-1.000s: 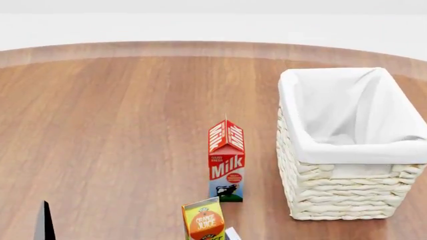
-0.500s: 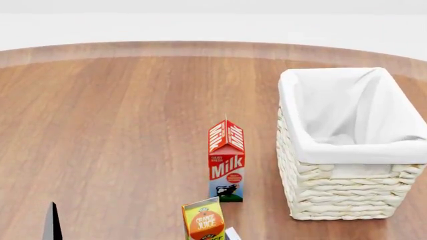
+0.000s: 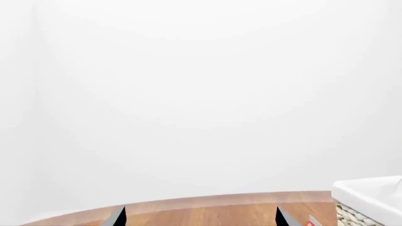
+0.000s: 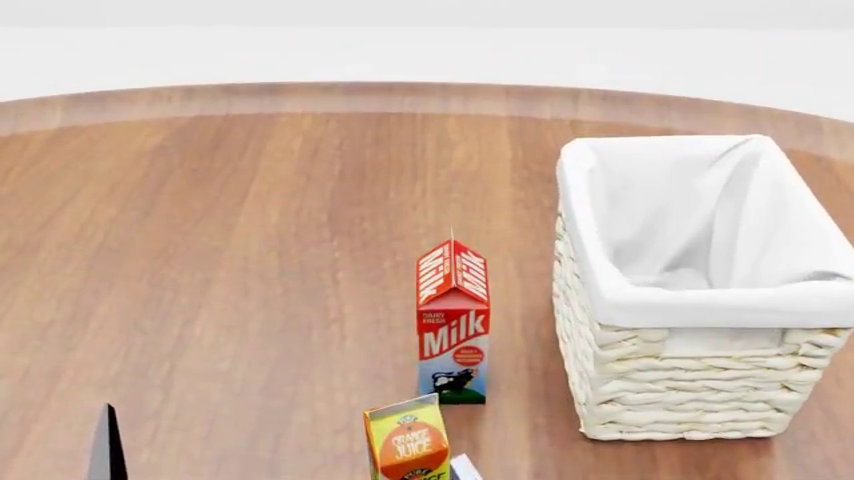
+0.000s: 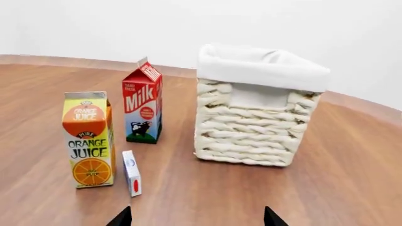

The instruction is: Pick up the tomato sauce, and put it in the basket.

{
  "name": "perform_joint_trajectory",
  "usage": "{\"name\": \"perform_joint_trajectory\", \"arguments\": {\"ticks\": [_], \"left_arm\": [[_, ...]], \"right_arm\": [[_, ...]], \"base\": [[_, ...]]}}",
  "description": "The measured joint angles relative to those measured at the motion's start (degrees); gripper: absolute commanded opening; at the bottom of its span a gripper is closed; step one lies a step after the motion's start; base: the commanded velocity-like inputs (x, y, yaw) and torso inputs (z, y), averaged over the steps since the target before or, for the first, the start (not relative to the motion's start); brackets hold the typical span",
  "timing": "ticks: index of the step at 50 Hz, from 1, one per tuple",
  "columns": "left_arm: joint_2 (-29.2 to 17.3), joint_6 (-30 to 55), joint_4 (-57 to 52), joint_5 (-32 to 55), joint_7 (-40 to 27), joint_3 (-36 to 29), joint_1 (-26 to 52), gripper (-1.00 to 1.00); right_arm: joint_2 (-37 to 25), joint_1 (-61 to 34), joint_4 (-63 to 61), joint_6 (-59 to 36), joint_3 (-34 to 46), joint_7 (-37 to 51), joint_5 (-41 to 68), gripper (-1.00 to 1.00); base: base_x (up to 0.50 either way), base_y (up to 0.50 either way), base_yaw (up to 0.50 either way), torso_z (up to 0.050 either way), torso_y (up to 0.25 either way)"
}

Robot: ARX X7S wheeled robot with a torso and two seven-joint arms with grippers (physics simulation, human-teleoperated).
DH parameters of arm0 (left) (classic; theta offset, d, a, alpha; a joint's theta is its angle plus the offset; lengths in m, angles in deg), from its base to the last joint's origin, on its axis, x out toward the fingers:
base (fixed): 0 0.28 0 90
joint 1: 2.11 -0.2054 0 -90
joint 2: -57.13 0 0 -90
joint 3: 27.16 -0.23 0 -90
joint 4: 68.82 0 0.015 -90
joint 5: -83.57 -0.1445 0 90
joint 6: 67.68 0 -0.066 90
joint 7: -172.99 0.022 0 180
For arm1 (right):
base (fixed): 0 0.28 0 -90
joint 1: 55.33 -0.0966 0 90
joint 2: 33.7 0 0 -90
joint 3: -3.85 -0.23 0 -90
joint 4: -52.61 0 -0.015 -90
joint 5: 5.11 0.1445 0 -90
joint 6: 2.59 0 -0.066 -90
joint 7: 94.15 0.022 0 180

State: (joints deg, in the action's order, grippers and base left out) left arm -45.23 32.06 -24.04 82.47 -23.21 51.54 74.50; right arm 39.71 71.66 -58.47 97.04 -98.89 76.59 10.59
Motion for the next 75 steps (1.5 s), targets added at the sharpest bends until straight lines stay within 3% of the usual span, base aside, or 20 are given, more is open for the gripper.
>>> {"name": "perform_joint_trajectory", "arguments": {"ticks": [27,45,75], "left_arm": [[-0.7,0.2,0.6,0.5,-1.0,-0.7,0.5,1.00],[-1.3,0.2,0.9,1.0,-1.7,-1.2,0.6,1.00],[-2.7,0.1,1.7,2.1,-3.2,-2.1,1.3,1.00]], "right_arm": [[1.4,-3.8,8.5,0.6,4.5,-1.6,-0.5,1.00],[1.1,-4.1,10.5,6.5,8.5,-6.2,-1.1,1.00],[3.6,-12.4,21.8,8.9,11.4,-6.1,-2.0,1.00]], "base": [[0.00,0.00,0.00,0.000,0.000],[0.00,0.00,0.00,0.000,0.000],[0.00,0.00,0.00,0.000,0.000]]}}
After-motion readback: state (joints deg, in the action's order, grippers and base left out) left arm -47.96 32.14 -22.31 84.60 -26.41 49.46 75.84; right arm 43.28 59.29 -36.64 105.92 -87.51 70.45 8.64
